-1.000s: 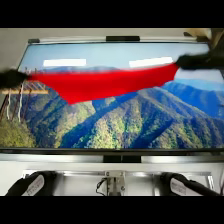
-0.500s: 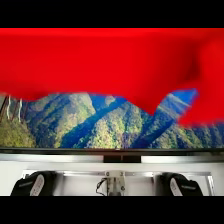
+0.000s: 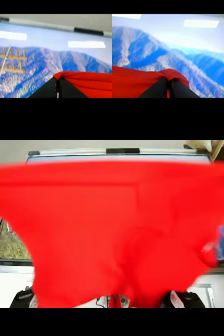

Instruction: Fold the shirts.

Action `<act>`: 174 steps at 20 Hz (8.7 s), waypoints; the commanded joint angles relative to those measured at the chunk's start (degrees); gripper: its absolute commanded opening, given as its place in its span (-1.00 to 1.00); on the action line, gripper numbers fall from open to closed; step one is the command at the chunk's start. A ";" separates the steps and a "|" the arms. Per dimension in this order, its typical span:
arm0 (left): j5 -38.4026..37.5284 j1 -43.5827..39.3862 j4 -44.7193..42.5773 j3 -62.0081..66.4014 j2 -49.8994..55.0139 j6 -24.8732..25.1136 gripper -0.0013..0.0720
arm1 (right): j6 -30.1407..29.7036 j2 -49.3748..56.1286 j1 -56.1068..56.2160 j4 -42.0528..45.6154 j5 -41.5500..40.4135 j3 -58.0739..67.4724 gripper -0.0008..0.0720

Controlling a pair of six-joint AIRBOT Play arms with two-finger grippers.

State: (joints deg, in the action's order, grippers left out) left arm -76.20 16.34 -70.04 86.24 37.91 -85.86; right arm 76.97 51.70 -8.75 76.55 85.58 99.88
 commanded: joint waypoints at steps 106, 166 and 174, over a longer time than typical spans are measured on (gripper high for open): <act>16.39 -3.15 21.24 -28.83 36.48 20.74 -0.88 | 0.22 21.55 -6.03 -14.91 -20.17 -38.27 -0.79; 16.06 -44.94 46.58 7.21 72.17 14.99 -0.88 | 9.55 21.38 3.19 -16.04 10.16 -8.04 -0.78; 2.23 -22.08 16.13 7.23 51.43 9.53 -0.88 | 9.35 37.38 21.18 -14.78 -8.59 -8.04 -0.78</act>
State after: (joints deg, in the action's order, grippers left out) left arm -68.55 -14.02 -42.19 93.47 95.70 -74.04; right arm 86.37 83.85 6.76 61.67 84.73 91.77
